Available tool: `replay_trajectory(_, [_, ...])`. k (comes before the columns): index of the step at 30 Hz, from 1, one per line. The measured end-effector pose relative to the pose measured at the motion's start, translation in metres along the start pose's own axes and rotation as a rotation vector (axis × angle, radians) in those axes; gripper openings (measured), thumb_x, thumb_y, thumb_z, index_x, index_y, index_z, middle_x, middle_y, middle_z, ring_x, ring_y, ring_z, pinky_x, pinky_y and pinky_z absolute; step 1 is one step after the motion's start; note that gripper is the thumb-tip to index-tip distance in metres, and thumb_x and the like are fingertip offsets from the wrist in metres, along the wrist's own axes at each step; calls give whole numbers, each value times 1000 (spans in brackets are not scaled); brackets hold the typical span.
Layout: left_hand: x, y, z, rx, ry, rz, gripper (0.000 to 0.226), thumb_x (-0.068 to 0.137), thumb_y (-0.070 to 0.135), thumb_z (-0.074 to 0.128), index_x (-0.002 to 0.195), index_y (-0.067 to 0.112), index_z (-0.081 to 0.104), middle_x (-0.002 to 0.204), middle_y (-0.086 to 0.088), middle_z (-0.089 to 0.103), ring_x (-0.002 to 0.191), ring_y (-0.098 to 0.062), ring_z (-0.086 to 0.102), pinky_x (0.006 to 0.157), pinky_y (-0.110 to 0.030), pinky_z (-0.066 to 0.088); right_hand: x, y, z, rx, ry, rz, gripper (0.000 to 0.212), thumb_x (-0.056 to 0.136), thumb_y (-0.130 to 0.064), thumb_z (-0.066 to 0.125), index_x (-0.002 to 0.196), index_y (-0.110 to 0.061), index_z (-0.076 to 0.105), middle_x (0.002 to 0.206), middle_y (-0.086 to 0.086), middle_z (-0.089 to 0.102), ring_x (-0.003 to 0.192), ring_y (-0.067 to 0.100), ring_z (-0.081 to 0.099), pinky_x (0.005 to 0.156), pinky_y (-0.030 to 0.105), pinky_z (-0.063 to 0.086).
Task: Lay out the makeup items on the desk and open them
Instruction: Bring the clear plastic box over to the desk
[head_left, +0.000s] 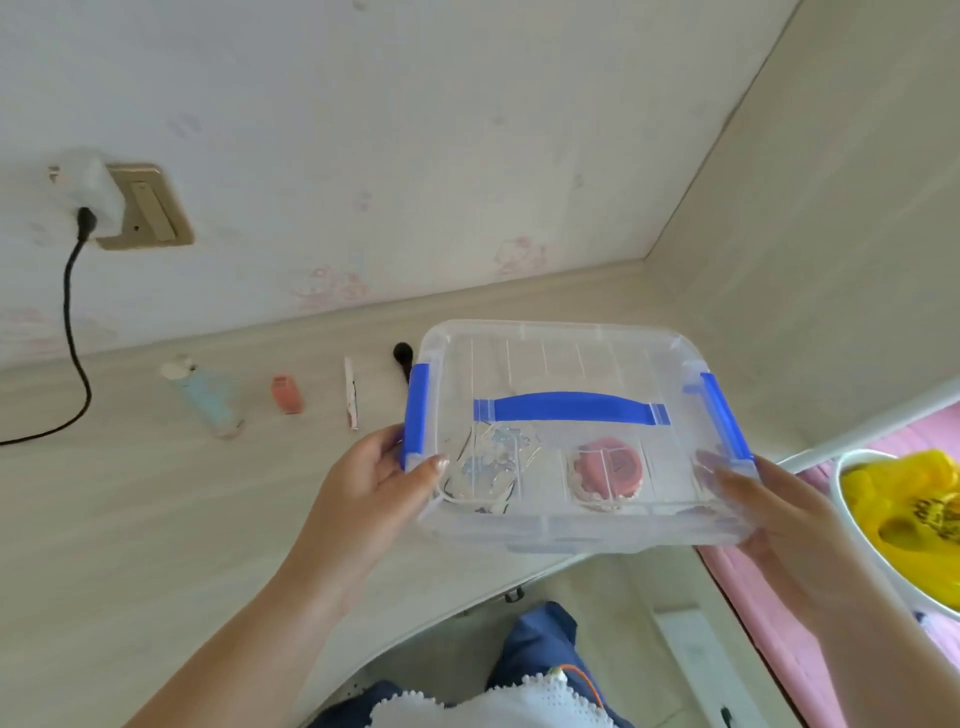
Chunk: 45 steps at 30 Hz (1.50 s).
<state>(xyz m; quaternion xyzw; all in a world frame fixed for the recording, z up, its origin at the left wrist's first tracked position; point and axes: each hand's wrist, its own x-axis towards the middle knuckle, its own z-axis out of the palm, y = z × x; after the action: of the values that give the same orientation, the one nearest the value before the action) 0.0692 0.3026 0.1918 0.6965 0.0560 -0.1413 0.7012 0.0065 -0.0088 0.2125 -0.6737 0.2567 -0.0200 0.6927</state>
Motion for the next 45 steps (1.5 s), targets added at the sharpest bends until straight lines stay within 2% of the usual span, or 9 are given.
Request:
replay_trajectory(5, [29, -4, 70, 55, 11, -26, 37, 84, 21, 66, 120, 26, 57, 108, 12, 71, 90, 3, 66, 77, -21, 46, 53, -1, -63, 32, -63, 19, 40, 78, -17, 62, 116, -3, 62, 115, 13, 68, 100, 27, 64, 72, 27, 58])
replay_trajectory(10, [58, -4, 147, 101, 56, -77, 52, 72, 29, 74, 121, 24, 56, 111, 12, 70, 100, 1, 65, 90, -27, 49, 129, -14, -130, 4, -155, 27, 42, 79, -20, 63, 119, -8, 61, 119, 12, 67, 110, 28, 62, 90, 35, 51])
replay_trajectory(15, [86, -2, 218, 98, 195, -128, 42, 79, 18, 71, 118, 22, 55, 106, 11, 67, 93, 0, 65, 84, -25, 49, 203, -29, -168, -112, -283, -5, 86, 46, -58, 84, 119, -18, 63, 117, 10, 68, 107, 25, 61, 99, 48, 42])
replay_trajectory(21, [107, 4, 254, 91, 269, -148, 26, 83, 10, 65, 98, 31, 61, 89, 12, 74, 76, 2, 69, 70, -19, 51, 266, -33, -180, -103, -365, 72, 27, 87, -12, 61, 114, -17, 64, 111, 4, 71, 104, 20, 65, 95, 36, 47])
replay_trajectory(27, [128, 15, 268, 34, 286, -140, 55, 59, 36, 65, 111, 19, 65, 100, -7, 73, 87, -23, 62, 80, -38, 47, 304, -36, -175, -111, -372, 80, 25, 88, -13, 62, 112, -18, 64, 106, -1, 71, 100, 17, 65, 87, 31, 48])
replay_trajectory(35, [161, 7, 273, 71, 391, -153, 48, 69, 29, 60, 116, 20, 62, 100, 7, 71, 88, -14, 65, 82, -34, 52, 328, -35, -174, -134, -388, 41, 22, 88, -16, 62, 110, -21, 64, 103, -3, 71, 96, 15, 66, 84, 30, 49])
replay_trajectory(39, [171, 1, 271, 73, 487, -154, 41, 79, 38, 65, 115, 19, 61, 105, 2, 70, 98, -17, 67, 83, -39, 56, 340, -37, -173, -300, -323, 10, 21, 87, -34, 62, 107, -28, 65, 103, -5, 70, 101, 16, 64, 94, 40, 50])
replay_trajectory(42, [181, 1, 270, 148, 595, -124, 34, 87, 38, 62, 111, 14, 62, 101, -5, 69, 90, -21, 68, 70, -33, 56, 351, -44, -169, -461, -193, -47, 42, 87, -46, 57, 123, -25, 57, 100, -3, 70, 96, 16, 66, 93, 41, 50])
replay_trajectory(45, [185, 3, 270, 271, 630, -87, 33, 87, 43, 59, 106, 16, 62, 91, -4, 69, 76, -22, 68, 70, -35, 55, 354, -52, -167, -639, -176, -135, 37, 91, -44, 51, 121, -22, 56, 90, -2, 71, 85, 18, 66, 80, 34, 51])
